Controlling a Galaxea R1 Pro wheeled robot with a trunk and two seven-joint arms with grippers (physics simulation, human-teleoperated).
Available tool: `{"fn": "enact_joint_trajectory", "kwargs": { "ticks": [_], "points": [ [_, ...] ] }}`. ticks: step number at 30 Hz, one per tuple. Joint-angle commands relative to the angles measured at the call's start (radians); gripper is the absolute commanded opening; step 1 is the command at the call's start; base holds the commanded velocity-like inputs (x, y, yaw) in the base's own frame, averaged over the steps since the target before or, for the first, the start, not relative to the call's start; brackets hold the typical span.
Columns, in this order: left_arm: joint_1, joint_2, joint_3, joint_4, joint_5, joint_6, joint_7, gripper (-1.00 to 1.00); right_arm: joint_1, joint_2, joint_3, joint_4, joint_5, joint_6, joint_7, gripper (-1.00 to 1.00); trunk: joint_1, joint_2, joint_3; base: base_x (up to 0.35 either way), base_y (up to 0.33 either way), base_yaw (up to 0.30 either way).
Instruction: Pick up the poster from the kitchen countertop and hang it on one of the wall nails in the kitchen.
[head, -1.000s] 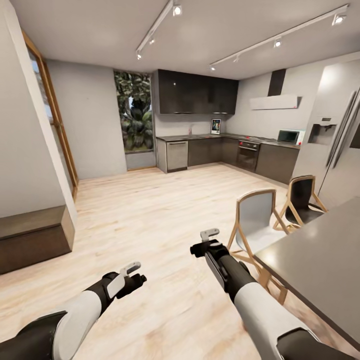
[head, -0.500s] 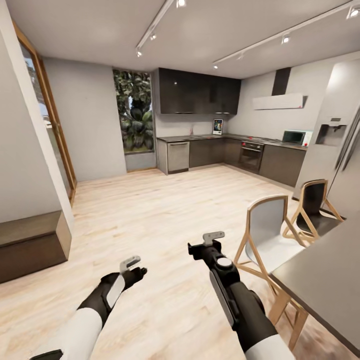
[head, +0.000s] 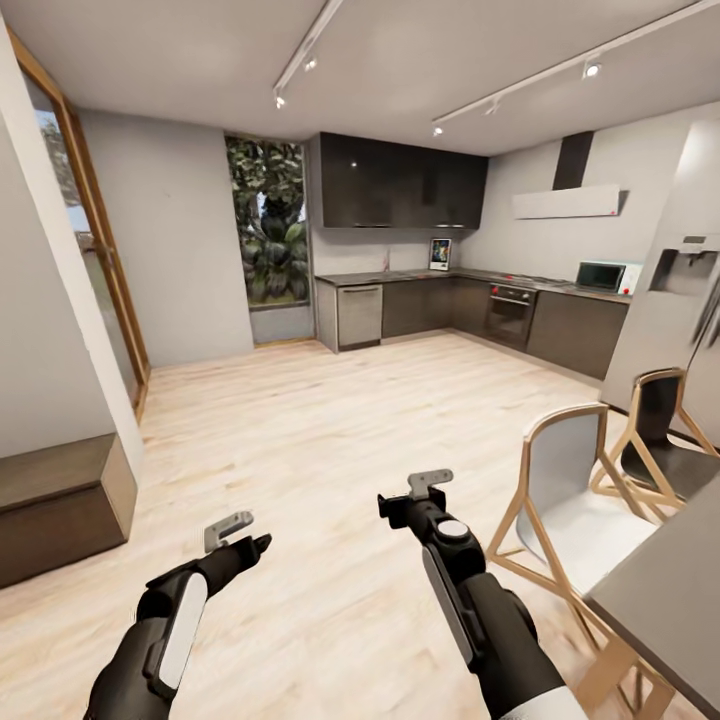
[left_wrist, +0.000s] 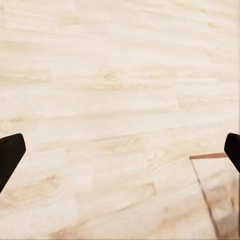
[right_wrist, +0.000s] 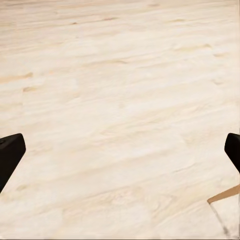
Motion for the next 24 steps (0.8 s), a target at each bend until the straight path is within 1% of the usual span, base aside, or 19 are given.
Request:
{"fn": "enact_joint_trajectory", "kwargs": {
  "ticks": [1, 4, 8, 9, 10, 13, 18, 24],
  "points": [
    [-0.003, -0.001, 0.002, 0.004, 0.009, 0.007, 0.001, 1.00, -0.001, 0.000, 0.001, -0.003, 0.003, 0.015, -0.003, 1.00, 0.001, -0.001, -0.001, 0.339, 0.094, 0.000],
    [-0.020, -0.001, 0.001, 0.047, 0.011, 0.012, -0.002, 1.00, -0.004, -0.001, -0.003, -0.007, 0.000, 0.040, -0.002, 1.00, 0.001, -0.001, -0.001, 0.340, 0.092, 0.000],
    [-0.042, -0.002, 0.001, 0.095, 0.011, 0.014, -0.003, 1.00, -0.011, -0.001, -0.007, -0.007, -0.003, 0.046, -0.002, 1.00, 0.001, -0.001, -0.001, 0.341, 0.093, 0.000],
    [-0.053, -0.002, 0.001, 0.118, 0.011, 0.014, -0.003, 1.00, -0.018, -0.001, -0.008, -0.004, -0.004, 0.049, -0.002, 1.00, 0.001, -0.001, -0.001, 0.341, 0.097, 0.000],
    [-0.068, -0.003, 0.001, 0.159, 0.011, 0.014, -0.004, 1.00, -0.035, -0.001, -0.010, 0.007, -0.006, 0.051, -0.003, 1.00, 0.001, -0.001, -0.001, 0.341, 0.102, 0.000],
    [-0.076, -0.003, 0.001, 0.181, 0.012, 0.013, -0.004, 1.00, -0.044, 0.000, -0.015, 0.019, -0.008, 0.053, -0.005, 1.00, 0.001, -0.001, -0.001, 0.341, 0.103, 0.000],
    [-0.085, -0.003, 0.002, 0.207, 0.012, 0.011, -0.004, 1.00, -0.064, 0.000, -0.055, 0.045, -0.008, 0.067, -0.008, 1.00, 0.001, -0.001, -0.001, 0.341, 0.104, 0.000],
    [-0.096, -0.002, 0.002, 0.234, 0.011, 0.006, -0.003, 1.00, -0.124, 0.001, -0.114, 0.127, -0.009, 0.073, -0.010, 1.00, 0.001, -0.001, -0.001, 0.341, 0.105, 0.000]
  ]
}}
